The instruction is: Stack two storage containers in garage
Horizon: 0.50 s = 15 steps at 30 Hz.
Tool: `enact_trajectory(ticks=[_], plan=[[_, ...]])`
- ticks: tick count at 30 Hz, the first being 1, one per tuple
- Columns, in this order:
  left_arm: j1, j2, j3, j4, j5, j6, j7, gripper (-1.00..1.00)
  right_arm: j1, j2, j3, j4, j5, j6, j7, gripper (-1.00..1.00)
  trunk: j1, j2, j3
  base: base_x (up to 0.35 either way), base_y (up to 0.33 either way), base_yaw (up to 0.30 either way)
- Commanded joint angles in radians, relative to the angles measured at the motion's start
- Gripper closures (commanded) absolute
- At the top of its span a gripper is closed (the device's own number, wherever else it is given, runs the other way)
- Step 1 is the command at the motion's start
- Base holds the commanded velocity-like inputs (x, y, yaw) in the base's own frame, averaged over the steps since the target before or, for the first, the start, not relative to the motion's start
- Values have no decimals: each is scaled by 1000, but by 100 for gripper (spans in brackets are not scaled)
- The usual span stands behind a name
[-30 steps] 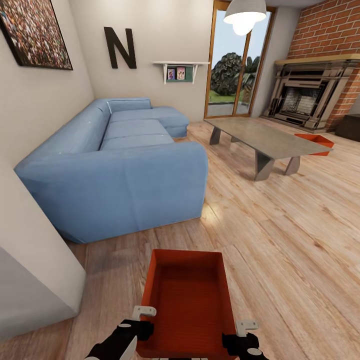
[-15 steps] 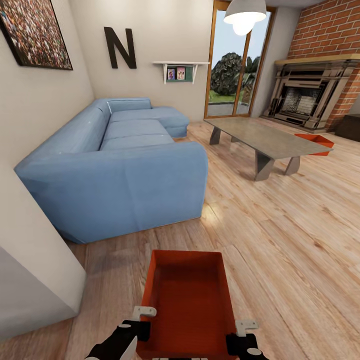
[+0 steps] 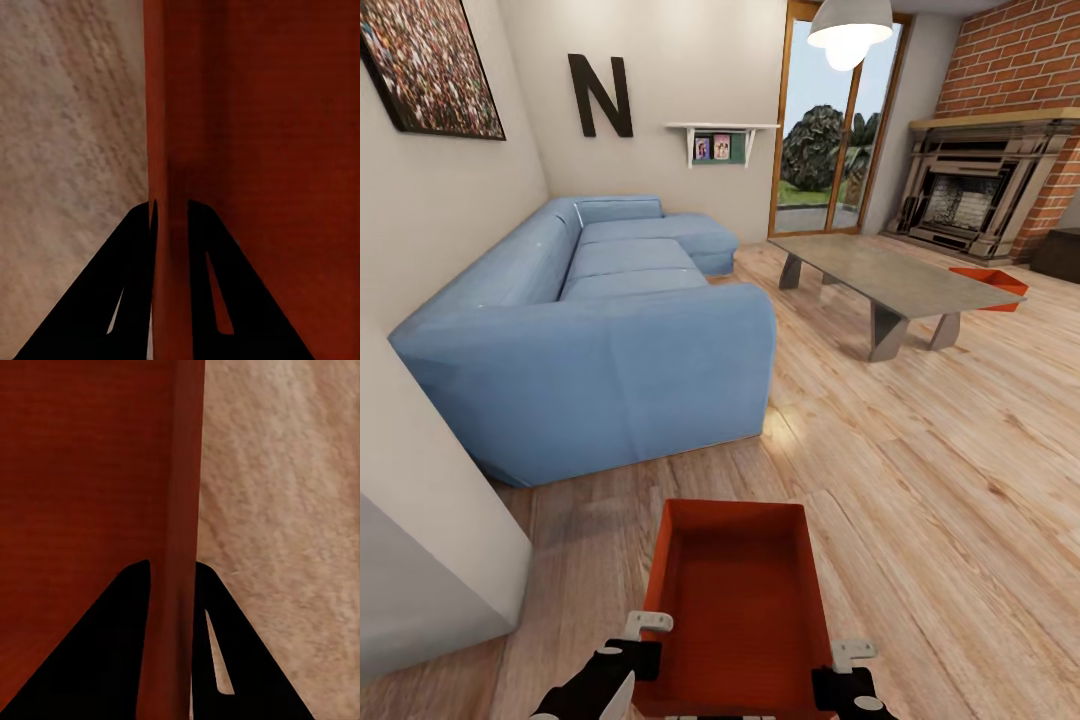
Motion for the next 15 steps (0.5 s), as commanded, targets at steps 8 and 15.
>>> enact_trajectory(ticks=[8, 15], plan=[[0, 0, -1, -5, -16, 7, 4, 100, 0, -2, 3, 2, -12, -5, -6, 100, -12, 21, 9, 0, 0, 0], [0, 1, -1, -5, -16, 7, 4, 100, 0, -2, 2, 1, -13, -5, -6, 100, -39, 70, 31, 0, 0, 0]])
